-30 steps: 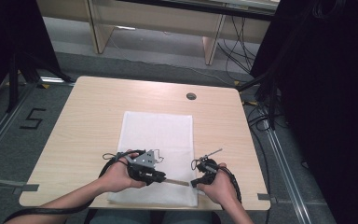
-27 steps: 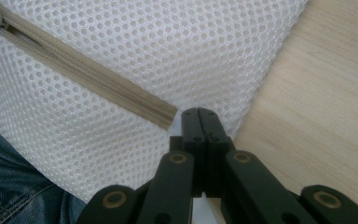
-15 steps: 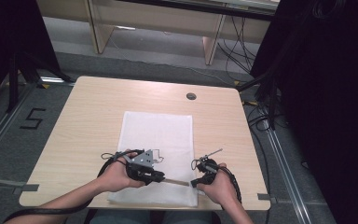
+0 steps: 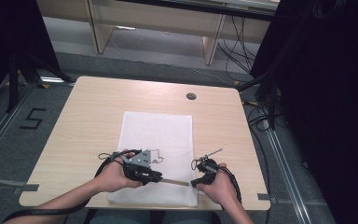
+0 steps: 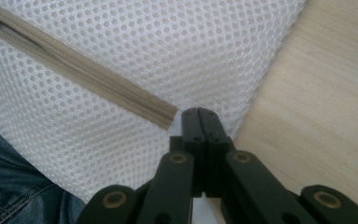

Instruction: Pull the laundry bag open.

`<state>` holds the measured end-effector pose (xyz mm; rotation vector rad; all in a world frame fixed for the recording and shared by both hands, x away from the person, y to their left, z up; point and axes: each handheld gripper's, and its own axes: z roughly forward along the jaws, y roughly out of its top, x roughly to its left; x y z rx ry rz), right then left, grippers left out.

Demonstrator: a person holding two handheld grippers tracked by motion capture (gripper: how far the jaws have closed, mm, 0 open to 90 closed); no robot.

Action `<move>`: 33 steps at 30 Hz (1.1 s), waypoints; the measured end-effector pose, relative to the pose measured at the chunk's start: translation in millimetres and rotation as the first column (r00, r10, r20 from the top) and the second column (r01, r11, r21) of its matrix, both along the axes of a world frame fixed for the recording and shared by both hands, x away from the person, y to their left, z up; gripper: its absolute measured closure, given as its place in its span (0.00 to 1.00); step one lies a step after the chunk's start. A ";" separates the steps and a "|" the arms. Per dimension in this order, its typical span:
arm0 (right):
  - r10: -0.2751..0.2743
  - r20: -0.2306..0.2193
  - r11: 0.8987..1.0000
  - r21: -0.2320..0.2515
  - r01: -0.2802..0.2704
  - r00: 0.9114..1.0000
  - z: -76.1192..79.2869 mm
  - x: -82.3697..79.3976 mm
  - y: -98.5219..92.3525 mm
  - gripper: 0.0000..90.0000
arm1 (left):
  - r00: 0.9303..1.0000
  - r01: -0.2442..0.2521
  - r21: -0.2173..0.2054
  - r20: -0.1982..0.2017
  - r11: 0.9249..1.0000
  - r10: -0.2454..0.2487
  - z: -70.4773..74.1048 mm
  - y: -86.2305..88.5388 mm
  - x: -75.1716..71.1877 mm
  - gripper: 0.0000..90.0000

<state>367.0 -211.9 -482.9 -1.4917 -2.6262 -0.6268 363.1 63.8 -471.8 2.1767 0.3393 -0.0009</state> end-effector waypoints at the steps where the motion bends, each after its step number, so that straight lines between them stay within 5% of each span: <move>1: 0.000 0.000 1.000 0.000 0.000 1.000 0.0 0.0 0.0 1.00 | 1.000 0.000 -0.001 -0.001 1.000 0.000 0.2 -0.2 0.0 0.91; 33: -0.002 -0.001 1.000 0.002 0.002 1.000 -0.1 0.1 -0.4 1.00 | 1.000 0.012 -0.001 -0.004 1.000 -0.012 2.1 10.2 0.0 0.91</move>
